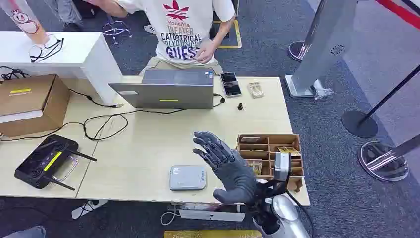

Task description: Pass the card to the sensor for recognition and then transmit it.

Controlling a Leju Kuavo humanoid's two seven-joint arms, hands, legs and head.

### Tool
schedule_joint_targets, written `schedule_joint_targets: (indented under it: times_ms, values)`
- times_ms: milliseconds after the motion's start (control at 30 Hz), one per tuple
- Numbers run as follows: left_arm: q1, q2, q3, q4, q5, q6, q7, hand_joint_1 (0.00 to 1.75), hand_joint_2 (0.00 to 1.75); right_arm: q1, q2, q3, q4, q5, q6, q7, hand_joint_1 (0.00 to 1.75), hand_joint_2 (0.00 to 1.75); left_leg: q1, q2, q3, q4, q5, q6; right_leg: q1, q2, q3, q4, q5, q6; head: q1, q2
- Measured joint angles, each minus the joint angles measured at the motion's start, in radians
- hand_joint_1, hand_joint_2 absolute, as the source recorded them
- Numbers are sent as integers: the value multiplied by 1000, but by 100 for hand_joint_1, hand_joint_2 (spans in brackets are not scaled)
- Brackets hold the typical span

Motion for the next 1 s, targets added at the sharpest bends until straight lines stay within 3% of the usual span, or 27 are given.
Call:
schedule_joint_targets:
  times_ms: [500,533,900,933,1000]
  values:
    - [0,0,-2,0,-9,3,10,0,0,21,-4,0,-40,108,-75,-22,0,175,0,0,0,0,0,0,0,0,0,0,0,0,0,0]
    - [0,0,-2,0,-10,3,10,0,0,23,-5,0,-42,108,-75,-24,0,0,0,0,0,0,0,0,0,0,0,0,0,0,0,0]
    - [-5,-1,-11,0,-20,2,10,0,0,48,-7,-7,-77,105,-84,-28,0,0,0,0,0,0,0,0,0,0,0,0,0,0,0,0]
    - [-5,-1,-11,0,-20,1,11,0,0,49,-7,-8,-80,104,-85,-24,0,175,0,0,0,0,0,0,0,0,0,0,0,0,0,0]
    - [-6,-1,-11,0,-20,1,14,0,0,50,-7,-8,-87,104,-85,-17,0,175,0,0,0,0,0,0,0,0,0,0,0,0,0,0]
